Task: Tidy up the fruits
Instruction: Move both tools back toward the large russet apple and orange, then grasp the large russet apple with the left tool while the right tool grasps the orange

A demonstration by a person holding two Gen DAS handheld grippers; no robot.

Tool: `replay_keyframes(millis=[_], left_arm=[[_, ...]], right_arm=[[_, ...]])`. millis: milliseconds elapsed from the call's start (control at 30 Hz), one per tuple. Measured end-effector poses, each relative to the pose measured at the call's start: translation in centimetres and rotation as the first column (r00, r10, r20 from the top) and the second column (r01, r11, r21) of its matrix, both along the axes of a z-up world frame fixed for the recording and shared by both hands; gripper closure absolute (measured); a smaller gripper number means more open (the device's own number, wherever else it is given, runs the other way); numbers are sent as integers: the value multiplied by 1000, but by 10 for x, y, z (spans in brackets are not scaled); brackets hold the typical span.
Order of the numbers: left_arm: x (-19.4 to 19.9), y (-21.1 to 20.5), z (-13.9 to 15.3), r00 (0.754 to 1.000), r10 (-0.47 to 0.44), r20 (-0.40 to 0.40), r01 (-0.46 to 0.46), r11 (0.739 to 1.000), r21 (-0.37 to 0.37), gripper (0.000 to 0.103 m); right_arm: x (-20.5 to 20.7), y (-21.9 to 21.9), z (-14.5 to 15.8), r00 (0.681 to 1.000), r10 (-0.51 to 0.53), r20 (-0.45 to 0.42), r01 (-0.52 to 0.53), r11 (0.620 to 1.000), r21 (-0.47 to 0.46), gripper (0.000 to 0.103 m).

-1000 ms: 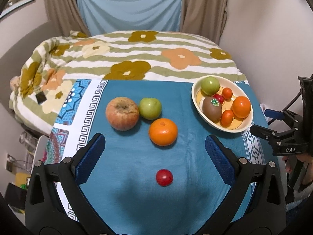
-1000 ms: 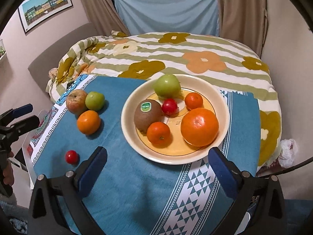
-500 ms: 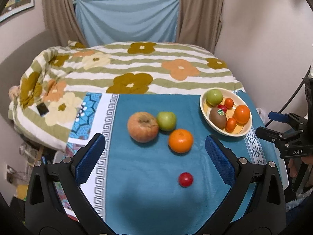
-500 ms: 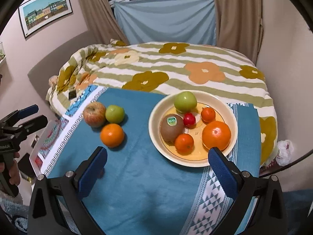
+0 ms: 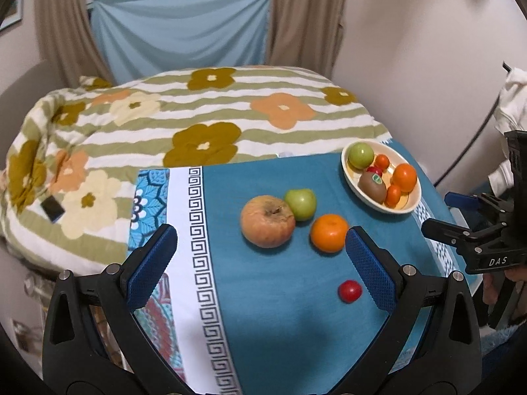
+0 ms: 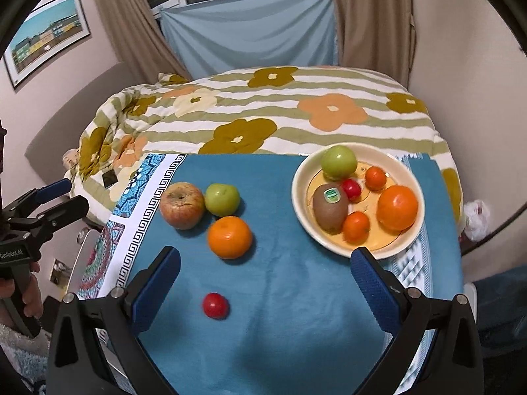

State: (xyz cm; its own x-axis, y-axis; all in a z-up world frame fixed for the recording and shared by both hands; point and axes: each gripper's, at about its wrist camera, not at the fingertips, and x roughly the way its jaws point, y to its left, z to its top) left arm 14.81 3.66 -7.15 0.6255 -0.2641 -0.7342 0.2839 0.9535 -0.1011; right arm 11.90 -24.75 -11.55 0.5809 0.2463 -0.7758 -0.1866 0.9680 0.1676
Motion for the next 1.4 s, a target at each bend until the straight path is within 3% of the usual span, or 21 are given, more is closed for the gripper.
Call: replay_keyframes(millis=[367, 700, 1000, 1167, 1333, 1400], left_arm=[[52, 18, -52, 975, -197, -100, 198, 980, 5, 0], [88, -11, -99, 921, -353, -167, 359, 933, 9, 0], [106, -37, -120, 878, -440, -186, 451, 892, 18, 0], [111, -46, -129, 859, -471, -199, 486, 874, 31, 20], [111, -45, -130, 853, -483, -196, 498, 867, 30, 21], [111, -44, -129, 853, -480, -204, 495, 869, 26, 21]], right_arm=[[4, 44, -40, 992, -97, -78, 94, 995, -39, 0], [21, 62, -76, 983, -128, -135, 120, 991, -66, 0], [30, 64, -89, 977, -147, -154, 136, 987, -80, 5], [35, 64, -94, 975, -150, -166, 138, 987, -84, 13], [42, 65, -97, 975, -146, -167, 135, 988, -78, 13], [45, 65, -98, 975, -141, -170, 131, 989, -73, 18]])
